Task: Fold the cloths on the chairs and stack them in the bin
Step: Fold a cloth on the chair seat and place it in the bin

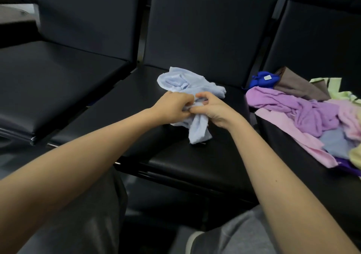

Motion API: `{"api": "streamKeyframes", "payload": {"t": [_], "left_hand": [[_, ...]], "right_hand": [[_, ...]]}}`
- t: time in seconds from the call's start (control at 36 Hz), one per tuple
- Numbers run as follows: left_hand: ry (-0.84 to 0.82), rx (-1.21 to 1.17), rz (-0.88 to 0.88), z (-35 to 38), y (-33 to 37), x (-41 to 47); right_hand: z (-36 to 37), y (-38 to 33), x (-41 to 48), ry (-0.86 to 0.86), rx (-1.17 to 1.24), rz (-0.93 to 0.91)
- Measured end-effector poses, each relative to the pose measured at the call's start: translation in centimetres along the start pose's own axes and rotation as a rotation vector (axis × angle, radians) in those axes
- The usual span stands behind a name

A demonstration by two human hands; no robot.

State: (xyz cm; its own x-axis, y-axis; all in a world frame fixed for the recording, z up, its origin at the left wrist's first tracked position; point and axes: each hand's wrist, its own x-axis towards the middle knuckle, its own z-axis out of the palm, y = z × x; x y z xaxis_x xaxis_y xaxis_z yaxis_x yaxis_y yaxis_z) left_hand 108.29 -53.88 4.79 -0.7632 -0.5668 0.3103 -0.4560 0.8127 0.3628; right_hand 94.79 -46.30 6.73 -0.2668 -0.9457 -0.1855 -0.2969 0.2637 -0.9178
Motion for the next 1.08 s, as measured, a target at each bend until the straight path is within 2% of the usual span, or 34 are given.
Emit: {"api": "streamKeyframes", "payload": {"t": [0.06,0.17,0.22,0.31,0.39,0.5,0.58,0.67,0.72,0.83,0.94,1.03,1.08], "left_hand": [[0.068,-0.113,-0.066,-0.1,0.1,0.0],[0.295,-0.478,-0.229,-0.9,0.2,0.4],[0.331,-0.577,-0.232,-1.3,-0.2,0.4],[0.28,-0.545,-0.171,-1.5,-0.8,0.3],[0.201,-0.395,-0.119,-1.6,-0.8,0.4],[0.102,-0.226,-0.164,-1.6,-0.5,0.2],[-0.026,-0.383,-0.126,-1.9,0.7,-0.3],[-0.053,-0.546,0.042,-2.1,1.6,-0.4],[0.004,-0.543,0.058,-1.7,1.5,0.0],[0.191,-0.535,-0.055,-1.3,1.0,0.5],[0.371,-0.461,-0.193,-1.4,0.3,0.6],[0.426,-0.373,-0.206,-1.3,0.0,0.6],[0.475,-0.396,-0.206,-1.3,0.2,0.6]], "right_hand": [[0.0,-0.4,-0.5,-0.006,-0.054,-0.026],[0.5,-1.1,-1.7,-0.074,-0.45,-0.125],[0.4,-0.8,-1.8,0.001,-0.393,-0.116],[-0.2,-0.1,-1.0,0.167,-0.301,-0.145],[-1.1,-0.5,-0.2,0.311,-0.294,-0.166],[-1.4,-0.5,0.1,0.387,-0.284,-0.205],[-0.9,-1.7,-0.6,0.327,-0.264,-0.253],[-0.5,-2.5,-1.2,0.174,-0.214,-0.306],[-0.4,-2.6,-1.5,0.154,-0.149,-0.311],[-0.9,-2.6,-1.5,0.068,-0.051,-0.248],[-2.2,-1.7,-1.0,-0.086,-0.14,-0.093],[-2.2,-1.4,-1.1,-0.081,-0.093,-0.074],[-2.3,-1.6,-1.3,-0.093,-0.099,-0.104]]}}
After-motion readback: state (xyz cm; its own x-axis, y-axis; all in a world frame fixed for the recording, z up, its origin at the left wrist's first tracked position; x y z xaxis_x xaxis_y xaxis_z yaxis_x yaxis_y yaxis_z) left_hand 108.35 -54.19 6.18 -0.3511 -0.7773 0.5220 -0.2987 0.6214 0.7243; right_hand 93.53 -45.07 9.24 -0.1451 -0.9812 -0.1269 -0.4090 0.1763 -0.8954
